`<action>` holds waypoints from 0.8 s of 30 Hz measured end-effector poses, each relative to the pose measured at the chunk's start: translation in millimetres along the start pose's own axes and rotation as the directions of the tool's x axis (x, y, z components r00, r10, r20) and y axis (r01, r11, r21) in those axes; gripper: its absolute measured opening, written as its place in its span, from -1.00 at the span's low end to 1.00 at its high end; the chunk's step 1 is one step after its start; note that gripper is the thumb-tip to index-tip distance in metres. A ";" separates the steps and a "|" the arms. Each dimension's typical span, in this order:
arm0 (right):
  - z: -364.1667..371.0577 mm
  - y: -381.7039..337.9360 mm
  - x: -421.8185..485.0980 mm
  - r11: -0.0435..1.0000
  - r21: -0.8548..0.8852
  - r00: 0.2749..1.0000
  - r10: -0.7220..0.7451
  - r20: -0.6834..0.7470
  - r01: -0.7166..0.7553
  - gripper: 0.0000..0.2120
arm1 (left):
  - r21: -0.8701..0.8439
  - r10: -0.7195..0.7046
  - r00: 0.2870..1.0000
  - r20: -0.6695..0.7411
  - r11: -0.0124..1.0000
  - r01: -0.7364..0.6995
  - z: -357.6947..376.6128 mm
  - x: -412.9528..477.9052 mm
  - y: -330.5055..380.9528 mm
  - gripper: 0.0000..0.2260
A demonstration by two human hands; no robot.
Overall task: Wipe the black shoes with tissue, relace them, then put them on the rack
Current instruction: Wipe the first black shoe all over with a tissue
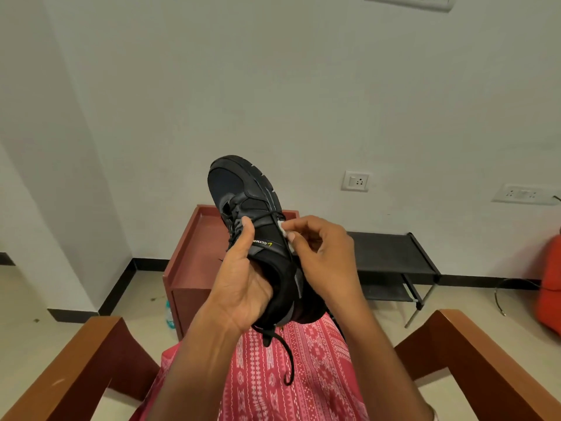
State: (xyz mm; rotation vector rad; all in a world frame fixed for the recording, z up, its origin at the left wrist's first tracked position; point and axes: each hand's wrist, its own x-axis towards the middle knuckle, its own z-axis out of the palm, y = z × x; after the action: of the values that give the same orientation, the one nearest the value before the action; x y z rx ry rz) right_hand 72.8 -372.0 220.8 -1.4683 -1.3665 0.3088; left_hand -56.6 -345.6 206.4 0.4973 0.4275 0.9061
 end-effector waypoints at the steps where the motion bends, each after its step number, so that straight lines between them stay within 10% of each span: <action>1: -1.5 -1.1 -4.6 0.999 0.039 1.000 0.018 0.008 -0.018 -0.83 | -0.002 -0.004 1.000 0.005 1.000 0.004 -0.6 -0.4 0.4 -0.38; 24: 6.5 -18.5 -29.2 0.958 -0.138 0.961 -0.233 0.149 0.253 -0.83 | 0.204 0.248 0.967 -0.061 0.951 -0.231 2.7 0.1 -3.6 -0.29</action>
State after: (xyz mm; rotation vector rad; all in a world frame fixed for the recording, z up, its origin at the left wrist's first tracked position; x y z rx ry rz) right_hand 48.3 -397.2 219.9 -1.4055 -1.6925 0.1446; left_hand -52.8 -348.0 206.5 0.7032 0.5464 1.1293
